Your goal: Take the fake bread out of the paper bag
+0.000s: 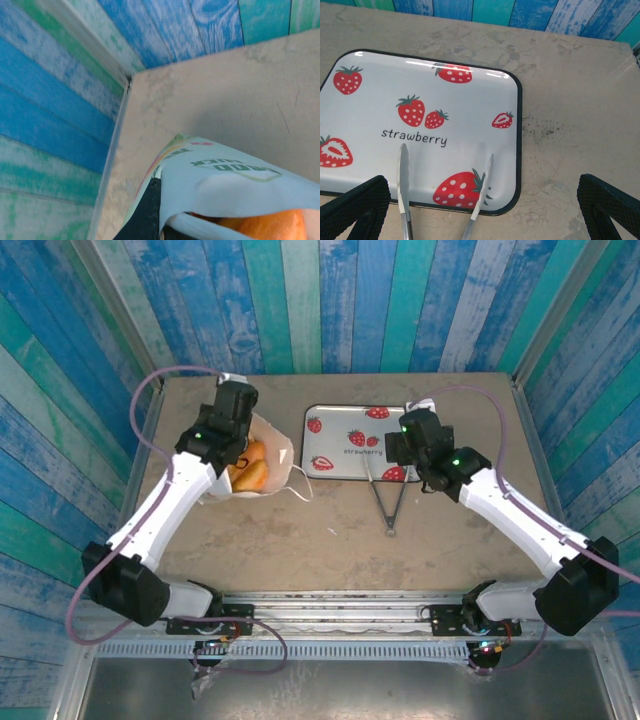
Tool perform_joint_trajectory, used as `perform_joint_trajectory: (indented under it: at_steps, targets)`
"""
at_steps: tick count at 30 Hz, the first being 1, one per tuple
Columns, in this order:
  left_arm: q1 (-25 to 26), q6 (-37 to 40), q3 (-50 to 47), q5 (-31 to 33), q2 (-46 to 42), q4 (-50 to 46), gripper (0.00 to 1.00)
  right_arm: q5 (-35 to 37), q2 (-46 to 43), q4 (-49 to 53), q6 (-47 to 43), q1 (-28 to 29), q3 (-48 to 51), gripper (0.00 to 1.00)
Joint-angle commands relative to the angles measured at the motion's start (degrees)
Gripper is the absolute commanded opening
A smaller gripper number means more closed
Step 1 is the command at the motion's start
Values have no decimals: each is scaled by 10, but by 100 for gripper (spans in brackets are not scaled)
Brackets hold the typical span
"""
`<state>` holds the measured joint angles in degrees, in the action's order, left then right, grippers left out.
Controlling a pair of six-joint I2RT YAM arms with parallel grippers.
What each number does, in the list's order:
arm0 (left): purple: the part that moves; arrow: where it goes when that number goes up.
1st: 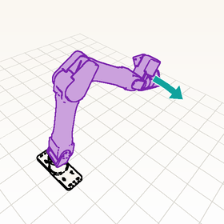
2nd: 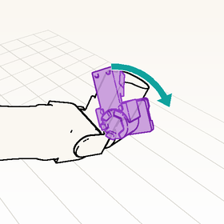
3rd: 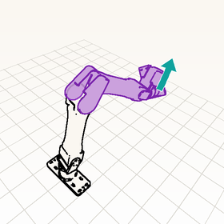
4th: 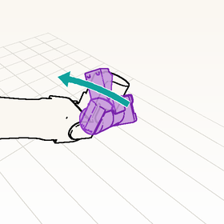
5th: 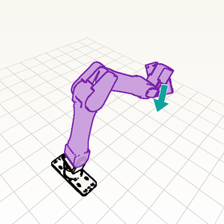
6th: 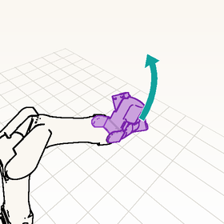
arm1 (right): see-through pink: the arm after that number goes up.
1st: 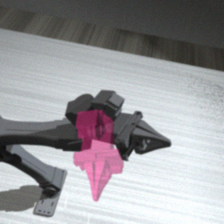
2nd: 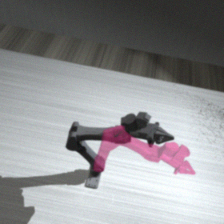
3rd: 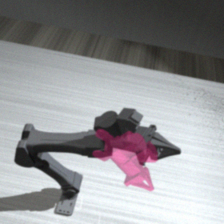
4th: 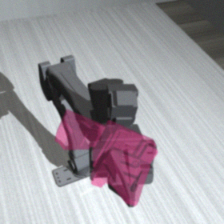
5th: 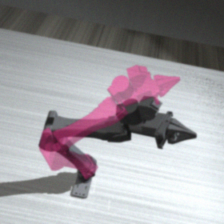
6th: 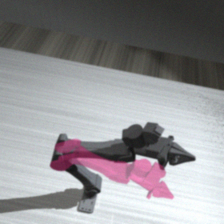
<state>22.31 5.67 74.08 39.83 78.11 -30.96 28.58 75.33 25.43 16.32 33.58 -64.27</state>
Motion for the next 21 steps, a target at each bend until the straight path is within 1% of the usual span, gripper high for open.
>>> perform_joint_trajectory:
  at_steps: [1,5,10,13,15,18,21]
  targets:
    - [-1,122,2,5,39,201,0,22,11,3,18,3,7,100]
    - [-10,192,15,-25,95,281,0,28,24,6,30,3,8,100]
    - [-37,241,63,-76,171,325,0,24,40,16,50,3,7,100]
    - [-42,268,66,-111,197,362,0,13,50,23,64,3,8,100]
    - [-42,286,49,-148,200,396,0,5,58,33,79,-1,8,100]
    - [-42,283,24,-208,188,434,0,-18,68,50,104,-11,12,100]
    - [-41,277,11,-261,169,445,0,-74,67,59,114,-24,28,100]
